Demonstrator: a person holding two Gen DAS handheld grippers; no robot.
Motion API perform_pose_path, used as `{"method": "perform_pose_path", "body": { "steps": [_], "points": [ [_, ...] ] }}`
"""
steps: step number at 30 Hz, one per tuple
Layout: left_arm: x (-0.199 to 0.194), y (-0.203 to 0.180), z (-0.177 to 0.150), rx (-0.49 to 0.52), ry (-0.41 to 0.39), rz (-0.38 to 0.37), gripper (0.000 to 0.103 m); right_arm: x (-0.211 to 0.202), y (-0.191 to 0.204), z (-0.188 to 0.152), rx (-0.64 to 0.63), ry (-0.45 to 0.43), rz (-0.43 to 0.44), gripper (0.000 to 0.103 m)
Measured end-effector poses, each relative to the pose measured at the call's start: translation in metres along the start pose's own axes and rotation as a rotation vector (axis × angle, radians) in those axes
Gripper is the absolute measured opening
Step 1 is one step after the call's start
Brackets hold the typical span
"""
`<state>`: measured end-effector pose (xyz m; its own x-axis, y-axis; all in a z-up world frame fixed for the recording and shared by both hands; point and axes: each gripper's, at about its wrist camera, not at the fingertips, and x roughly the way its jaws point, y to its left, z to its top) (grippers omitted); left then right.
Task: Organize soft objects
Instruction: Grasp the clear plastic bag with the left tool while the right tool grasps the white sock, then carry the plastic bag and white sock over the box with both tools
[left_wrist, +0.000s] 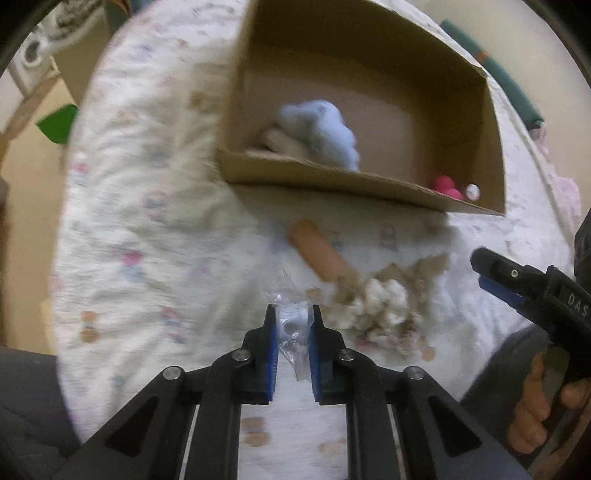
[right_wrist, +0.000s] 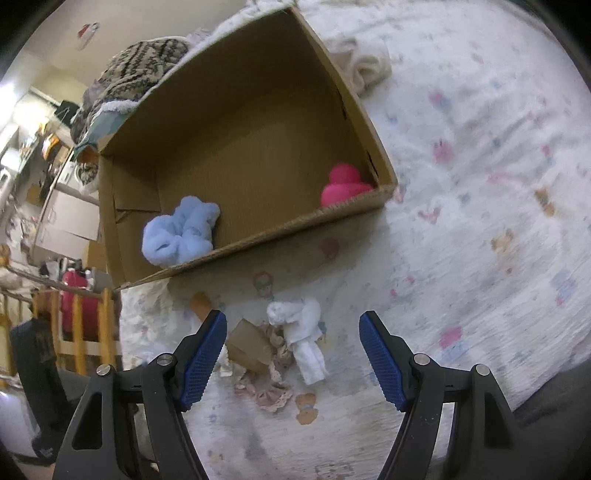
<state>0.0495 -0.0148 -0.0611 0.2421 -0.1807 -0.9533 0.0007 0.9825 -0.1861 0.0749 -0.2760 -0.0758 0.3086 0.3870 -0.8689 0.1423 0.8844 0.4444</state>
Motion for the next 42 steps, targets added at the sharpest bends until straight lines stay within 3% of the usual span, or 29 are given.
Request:
{"method": "perform_pose_path", "body": {
  "steps": [3, 5, 10, 12, 14, 17, 23, 29, 42],
  "points": [
    [-0.003, 0.002, 0.002, -0.001, -0.019, 0.039, 0.013, 0.012, -0.010, -0.001, 0.058, 0.056, 0.017, 0.077],
    [0.000, 0.003, 0.003, -0.004, -0.015, 0.049, 0.013, 0.020, -0.013, -0.003, 0.070, 0.100, 0.025, 0.060],
    [0.004, 0.002, 0.006, -0.006, -0.019, 0.042, 0.013, 0.036, -0.006, -0.009, 0.042, 0.165, 0.015, 0.038],
    [0.001, 0.004, 0.005, -0.005, -0.026, 0.042, 0.013, 0.040, -0.004, -0.012, 0.024, 0.176, -0.006, 0.034],
    [0.000, 0.007, 0.005, -0.011, -0.027, 0.041, 0.013, 0.043, -0.002, -0.013, 0.010, 0.184, -0.024, 0.013],
    [-0.001, 0.009, 0.004, -0.019, -0.030, 0.047, 0.013, 0.042, 0.004, -0.015, -0.015, 0.169, -0.026, 0.007],
    [-0.011, 0.015, 0.002, -0.020, -0.078, 0.081, 0.013, 0.023, 0.016, -0.017, -0.067, 0.105, 0.009, 0.007],
    [-0.031, 0.020, 0.000, -0.033, -0.188, 0.133, 0.013, 0.003, 0.023, -0.022, -0.089, 0.046, 0.082, 0.007],
    [-0.049, 0.023, -0.004, -0.026, -0.284, 0.152, 0.013, -0.042, 0.045, -0.024, -0.211, -0.116, 0.141, 0.007]
  ]
}}
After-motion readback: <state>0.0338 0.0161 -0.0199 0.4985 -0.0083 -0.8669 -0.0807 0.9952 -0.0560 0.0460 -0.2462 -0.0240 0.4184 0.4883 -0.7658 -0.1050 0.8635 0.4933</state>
